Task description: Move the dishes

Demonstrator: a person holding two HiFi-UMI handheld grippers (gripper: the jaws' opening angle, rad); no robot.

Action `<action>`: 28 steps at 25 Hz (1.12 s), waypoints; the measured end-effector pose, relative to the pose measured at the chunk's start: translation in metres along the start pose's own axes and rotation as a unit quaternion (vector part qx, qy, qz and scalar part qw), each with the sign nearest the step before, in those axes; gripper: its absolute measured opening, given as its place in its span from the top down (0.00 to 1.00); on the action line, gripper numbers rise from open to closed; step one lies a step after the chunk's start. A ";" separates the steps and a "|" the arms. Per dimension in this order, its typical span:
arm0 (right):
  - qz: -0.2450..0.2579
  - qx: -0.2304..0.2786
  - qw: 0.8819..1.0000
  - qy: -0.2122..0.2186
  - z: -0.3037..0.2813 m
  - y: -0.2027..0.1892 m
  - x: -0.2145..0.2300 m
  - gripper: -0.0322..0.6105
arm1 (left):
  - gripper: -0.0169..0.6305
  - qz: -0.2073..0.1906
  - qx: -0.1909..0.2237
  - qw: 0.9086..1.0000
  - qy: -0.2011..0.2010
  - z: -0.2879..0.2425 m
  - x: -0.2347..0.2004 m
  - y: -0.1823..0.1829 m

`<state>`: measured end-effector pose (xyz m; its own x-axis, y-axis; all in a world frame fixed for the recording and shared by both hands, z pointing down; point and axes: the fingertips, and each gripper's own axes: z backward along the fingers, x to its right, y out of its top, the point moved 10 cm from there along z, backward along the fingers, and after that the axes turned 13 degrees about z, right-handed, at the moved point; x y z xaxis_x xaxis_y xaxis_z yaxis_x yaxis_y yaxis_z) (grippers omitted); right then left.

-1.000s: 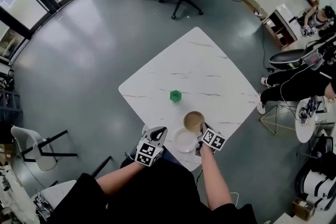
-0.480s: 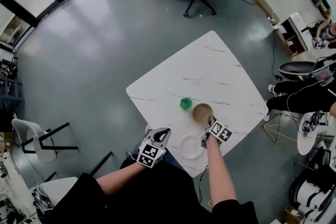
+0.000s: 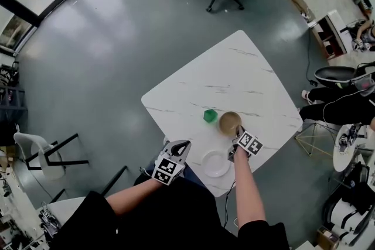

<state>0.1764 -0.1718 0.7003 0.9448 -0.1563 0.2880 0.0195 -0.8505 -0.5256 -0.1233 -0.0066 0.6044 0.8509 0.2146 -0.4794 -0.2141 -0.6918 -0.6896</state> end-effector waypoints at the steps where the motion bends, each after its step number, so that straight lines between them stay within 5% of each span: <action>1: -0.003 0.000 1.000 0.001 0.001 0.000 0.000 0.90 | 0.95 -0.001 -0.001 1.000 -0.001 0.000 -0.001 0.002; 9: 0.091 0.008 0.996 -0.025 0.028 0.004 -0.009 0.82 | 0.95 -0.019 -0.012 1.000 -0.015 -0.010 0.001 0.004; 21: 0.060 -0.006 0.998 0.006 0.090 -0.075 0.004 0.82 | 0.95 -0.037 -0.045 0.998 -0.023 -0.023 0.032 -0.022; 28: 0.071 -0.029 0.996 0.041 0.108 -0.125 0.009 0.85 | 0.95 0.009 -0.065 0.998 -0.014 -0.031 0.047 -0.054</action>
<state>0.2176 -0.0130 0.6818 0.9064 -0.3161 0.2803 -0.1337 -0.8441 -0.5193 -0.0571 0.0197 0.6356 0.8332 0.2192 -0.5077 -0.1639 -0.7790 -0.6053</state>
